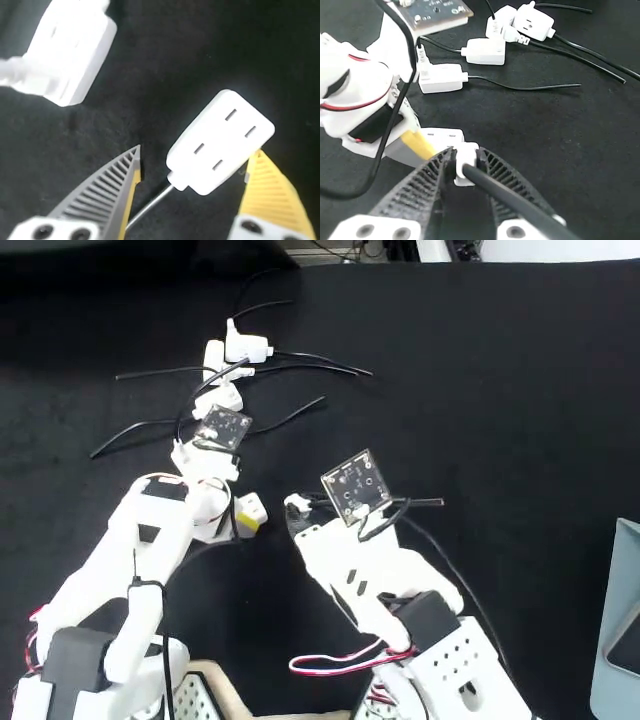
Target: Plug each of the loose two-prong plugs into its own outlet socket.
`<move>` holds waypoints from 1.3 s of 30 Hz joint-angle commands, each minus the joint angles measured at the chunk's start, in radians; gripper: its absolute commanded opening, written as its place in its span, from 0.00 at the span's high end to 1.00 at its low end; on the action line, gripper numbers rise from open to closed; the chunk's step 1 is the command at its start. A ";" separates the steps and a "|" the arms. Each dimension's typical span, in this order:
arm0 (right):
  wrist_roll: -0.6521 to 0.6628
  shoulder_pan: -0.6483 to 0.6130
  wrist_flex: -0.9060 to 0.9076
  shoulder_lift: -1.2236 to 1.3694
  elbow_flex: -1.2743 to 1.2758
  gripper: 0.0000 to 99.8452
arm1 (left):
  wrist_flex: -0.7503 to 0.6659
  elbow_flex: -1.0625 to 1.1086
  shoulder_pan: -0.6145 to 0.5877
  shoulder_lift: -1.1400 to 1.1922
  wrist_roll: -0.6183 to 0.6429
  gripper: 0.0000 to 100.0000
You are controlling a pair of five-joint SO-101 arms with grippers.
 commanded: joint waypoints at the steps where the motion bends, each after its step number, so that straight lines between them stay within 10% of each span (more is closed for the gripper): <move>1: 0.003 0.008 -0.003 -0.013 -0.004 0.99 | -0.012 -0.048 0.004 -0.009 0.083 0.68; 24: 0.003 0.008 0.000 -0.013 -0.002 0.99 | 0.000 -0.082 0.001 -0.011 0.299 0.68; 39: 0.017 0.005 0.000 0.226 -0.168 0.99 | 0.299 -0.291 -0.179 -0.175 0.304 0.67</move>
